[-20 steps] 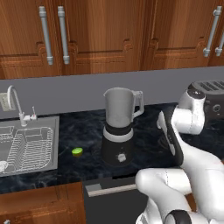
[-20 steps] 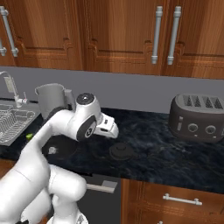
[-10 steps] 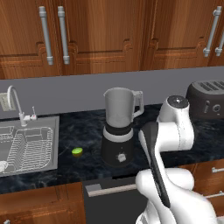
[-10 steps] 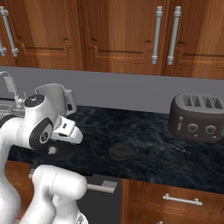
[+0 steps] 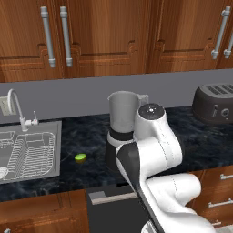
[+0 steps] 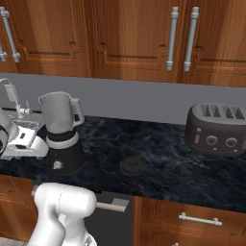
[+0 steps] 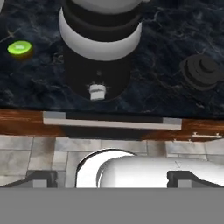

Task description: Open the blender lid, put the kiwi in the blender, close the lid, and start the blender.

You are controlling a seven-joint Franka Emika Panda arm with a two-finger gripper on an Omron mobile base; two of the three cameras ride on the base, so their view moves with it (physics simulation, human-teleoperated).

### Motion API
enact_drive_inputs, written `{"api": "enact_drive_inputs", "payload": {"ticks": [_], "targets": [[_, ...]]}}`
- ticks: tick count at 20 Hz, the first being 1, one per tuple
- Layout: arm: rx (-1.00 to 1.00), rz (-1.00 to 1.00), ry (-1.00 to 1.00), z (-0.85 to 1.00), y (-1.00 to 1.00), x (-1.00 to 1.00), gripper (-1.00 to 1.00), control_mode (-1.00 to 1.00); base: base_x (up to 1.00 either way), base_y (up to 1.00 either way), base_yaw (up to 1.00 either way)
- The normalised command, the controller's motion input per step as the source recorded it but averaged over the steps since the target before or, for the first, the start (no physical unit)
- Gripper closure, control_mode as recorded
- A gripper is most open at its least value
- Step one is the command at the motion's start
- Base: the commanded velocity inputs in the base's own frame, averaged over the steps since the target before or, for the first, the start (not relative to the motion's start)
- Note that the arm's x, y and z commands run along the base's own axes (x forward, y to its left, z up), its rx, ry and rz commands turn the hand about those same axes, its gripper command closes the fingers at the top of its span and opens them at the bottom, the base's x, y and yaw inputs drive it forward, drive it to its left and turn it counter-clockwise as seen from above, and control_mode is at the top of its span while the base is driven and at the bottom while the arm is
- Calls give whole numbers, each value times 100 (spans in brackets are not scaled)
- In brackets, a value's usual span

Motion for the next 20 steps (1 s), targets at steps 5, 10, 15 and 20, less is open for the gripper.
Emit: {"api": "enact_drive_inputs", "payload": {"ticks": [5,10,15,20], "targets": [[-11,27,0,1,96,-3,-100,-100,0,0,0],[-6,31,3,-16,69,31,-100,-100,0,0,0],[-2,33,12,-36,44,67,-100,-100,0,0,0],[-5,20,5,-45,16,52,-100,-100,0,0,0]]}}
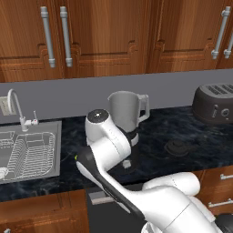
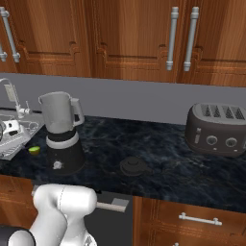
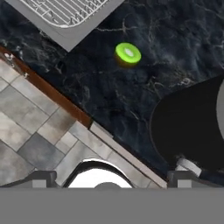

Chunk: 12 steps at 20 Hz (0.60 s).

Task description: Open the blender lid, put the kiwi in the blender, close the lid, and start the blender.

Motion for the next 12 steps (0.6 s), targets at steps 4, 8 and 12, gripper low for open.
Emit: {"api": "enact_drive_inputs", "payload": {"ticks": [4,8,12], "targets": [[-5,5,3,-33,3,35,-100,-100,0,0,0],[-9,4,0,-13,24,31,-100,-100,0,0,0],[-6,3,0,0,9,16,-100,-100,0,0,0]]}}
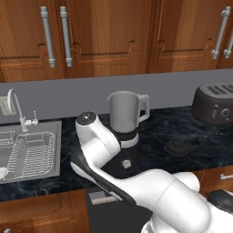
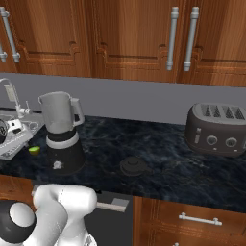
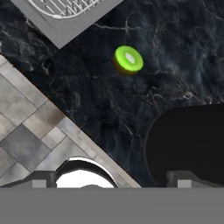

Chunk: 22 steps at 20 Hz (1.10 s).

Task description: Open the blender lid, put the kiwi in the blender, close the lid, and start the blender.

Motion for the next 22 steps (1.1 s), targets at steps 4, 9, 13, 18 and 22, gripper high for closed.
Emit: {"api": "enact_drive_inputs", "payload": {"ticks": [4,9,13,18,22], "targets": [[-8,2,0,-1,6,11,-100,-100,0,0,0],[-8,0,0,-22,9,22,-100,-100,0,0,0],[-8,0,1,-25,18,17,-100,-100,0,0,0],[-5,1,0,-13,5,15,-100,-100,0,0,0],[-4,7,0,-4,0,11,-100,-100,0,0,0]]}}
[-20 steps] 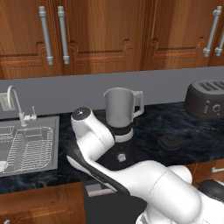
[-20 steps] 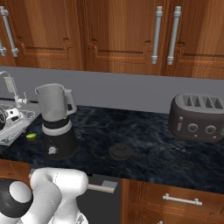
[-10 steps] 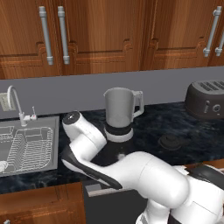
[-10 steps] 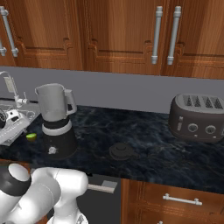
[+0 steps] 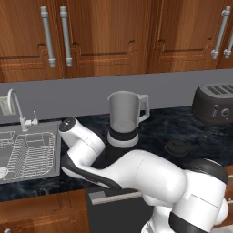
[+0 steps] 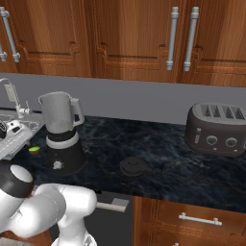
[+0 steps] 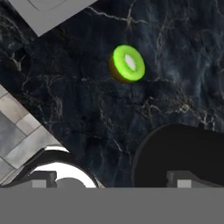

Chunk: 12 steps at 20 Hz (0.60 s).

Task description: Open the blender lid, put the kiwi in the blender, close the lid, and start the blender.

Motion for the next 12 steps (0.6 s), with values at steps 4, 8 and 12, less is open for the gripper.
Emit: {"api": "enact_drive_inputs", "payload": {"ticks": [4,8,12], "targets": [[-4,8,1,-13,0,21,-100,-100,0,0,0],[-3,5,5,-22,3,35,-100,-100,0,0,0],[-6,5,1,-20,9,34,-100,-100,0,0,0]]}}
